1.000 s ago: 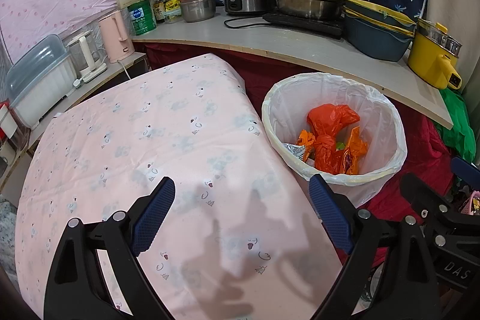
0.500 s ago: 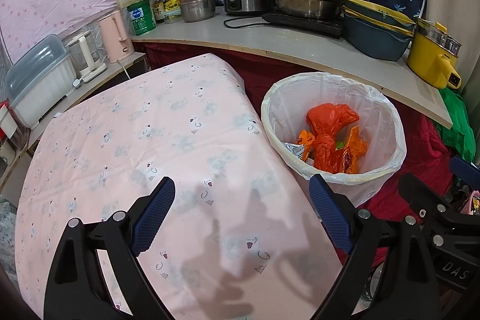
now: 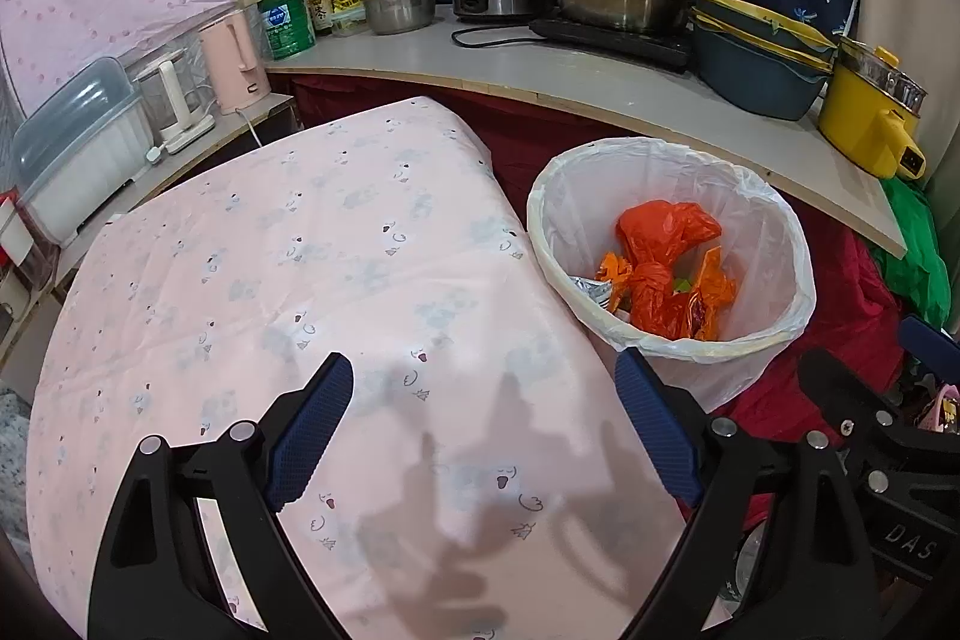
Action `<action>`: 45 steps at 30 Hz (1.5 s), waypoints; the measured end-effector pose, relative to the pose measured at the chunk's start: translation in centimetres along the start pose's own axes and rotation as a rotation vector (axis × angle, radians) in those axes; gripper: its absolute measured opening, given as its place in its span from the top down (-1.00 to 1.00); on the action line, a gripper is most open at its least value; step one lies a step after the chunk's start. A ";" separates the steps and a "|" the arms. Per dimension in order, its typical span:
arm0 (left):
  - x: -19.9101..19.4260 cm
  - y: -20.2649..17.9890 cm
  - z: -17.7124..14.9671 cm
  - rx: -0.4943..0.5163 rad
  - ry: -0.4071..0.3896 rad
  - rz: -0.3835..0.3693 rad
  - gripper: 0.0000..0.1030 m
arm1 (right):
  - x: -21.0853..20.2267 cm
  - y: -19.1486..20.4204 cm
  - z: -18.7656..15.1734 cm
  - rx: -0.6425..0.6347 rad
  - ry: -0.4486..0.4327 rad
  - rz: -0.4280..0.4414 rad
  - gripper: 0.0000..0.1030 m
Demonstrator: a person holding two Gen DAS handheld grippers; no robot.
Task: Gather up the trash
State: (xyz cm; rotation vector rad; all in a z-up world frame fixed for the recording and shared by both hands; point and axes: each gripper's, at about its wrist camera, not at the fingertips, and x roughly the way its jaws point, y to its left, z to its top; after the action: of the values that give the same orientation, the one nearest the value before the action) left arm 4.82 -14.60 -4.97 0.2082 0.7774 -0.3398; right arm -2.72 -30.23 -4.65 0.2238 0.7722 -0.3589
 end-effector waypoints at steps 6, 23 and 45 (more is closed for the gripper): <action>0.1 0.6 0.0 -0.019 0.011 0.004 -0.65 | 0.1 -0.1 -0.1 -0.004 0.003 -0.004 -0.87; 0.0 0.3 0.1 -0.017 0.003 -0.002 -0.65 | 0.2 -0.9 -0.4 -0.001 0.008 -0.016 -0.87; 0.3 -0.3 0.1 -0.005 0.016 -0.012 -0.65 | 0.3 -1.4 -0.4 0.005 0.012 -0.017 -0.87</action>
State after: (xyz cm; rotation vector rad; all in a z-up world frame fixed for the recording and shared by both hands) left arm 5.02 -14.98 -5.13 0.2021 0.7957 -0.3476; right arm -3.27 -31.42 -5.25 0.2249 0.7855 -0.3759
